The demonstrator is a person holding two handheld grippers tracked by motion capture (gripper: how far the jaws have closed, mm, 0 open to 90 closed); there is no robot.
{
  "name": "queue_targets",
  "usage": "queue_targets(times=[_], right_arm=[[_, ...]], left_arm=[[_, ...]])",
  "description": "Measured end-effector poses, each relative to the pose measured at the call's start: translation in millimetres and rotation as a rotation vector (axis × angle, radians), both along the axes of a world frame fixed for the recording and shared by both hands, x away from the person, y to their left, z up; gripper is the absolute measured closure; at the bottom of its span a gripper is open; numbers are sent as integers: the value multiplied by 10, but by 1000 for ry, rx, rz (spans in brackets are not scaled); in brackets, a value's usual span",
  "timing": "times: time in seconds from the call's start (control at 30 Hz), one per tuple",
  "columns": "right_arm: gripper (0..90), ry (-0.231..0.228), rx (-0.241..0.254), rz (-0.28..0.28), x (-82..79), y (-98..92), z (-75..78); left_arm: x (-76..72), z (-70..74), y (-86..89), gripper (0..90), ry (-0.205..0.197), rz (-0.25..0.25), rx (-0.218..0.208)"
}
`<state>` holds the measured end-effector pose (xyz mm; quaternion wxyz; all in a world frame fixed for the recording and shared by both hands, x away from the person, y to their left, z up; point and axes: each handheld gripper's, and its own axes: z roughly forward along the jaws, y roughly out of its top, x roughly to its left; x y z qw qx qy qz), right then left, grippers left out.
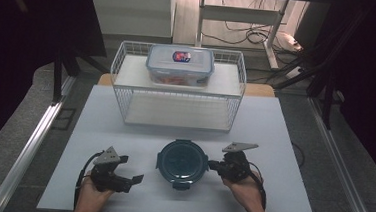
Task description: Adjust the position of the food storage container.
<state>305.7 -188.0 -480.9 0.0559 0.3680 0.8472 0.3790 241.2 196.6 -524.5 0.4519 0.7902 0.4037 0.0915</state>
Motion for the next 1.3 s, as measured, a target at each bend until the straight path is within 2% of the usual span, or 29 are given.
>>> queue_targets(times=[0.1, 0.17, 0.23, 0.4, 0.53, 0.6, 0.67, 0.73, 0.83, 0.97, 1.13, 1.3], right_arm=[[898, -32, -41, 26, -14, 49, 14], [896, -36, -26, 42, -11, 29, 38], [855, -79, -30, 41, -42, 9, 94], [563, -106, 5, 44, -104, -57, 130], [331, -98, 55, 41, -118, -119, 101], [242, -108, 75, 35, -136, -148, 93], [137, -117, 89, 31, -154, -186, 80], [73, -124, 84, 22, -182, -213, 56], [29, -129, 70, 40, -219, -241, 8], [16, -111, 64, 42, -246, -257, -59], [15, -137, 25, 36, -246, -268, -98], [15, -148, 19, 35, -233, -277, -110]], left_arm=[[-1, -1, 0, 62, 3, -1, 3], [-7, 3, 2, 69, 10, -7, 4], [-12, 17, 6, 92, 24, -15, 7], [-26, 52, 19, 97, 43, -20, -4], [-36, 38, 5, 84, 49, -26, 3], [-47, 30, -6, 74, 40, -30, 12], [-63, 12, -18, 64, 24, -35, 43], [-74, -4, -20, 57, 19, -34, 57], [-83, -21, 1, 50, 25, -27, 48], [-90, -29, 35, 47, 25, -16, 36], [-87, -40, 55, 46, 27, -6, 22], [-87, -32, 41, 48, 32, -6, 10]])
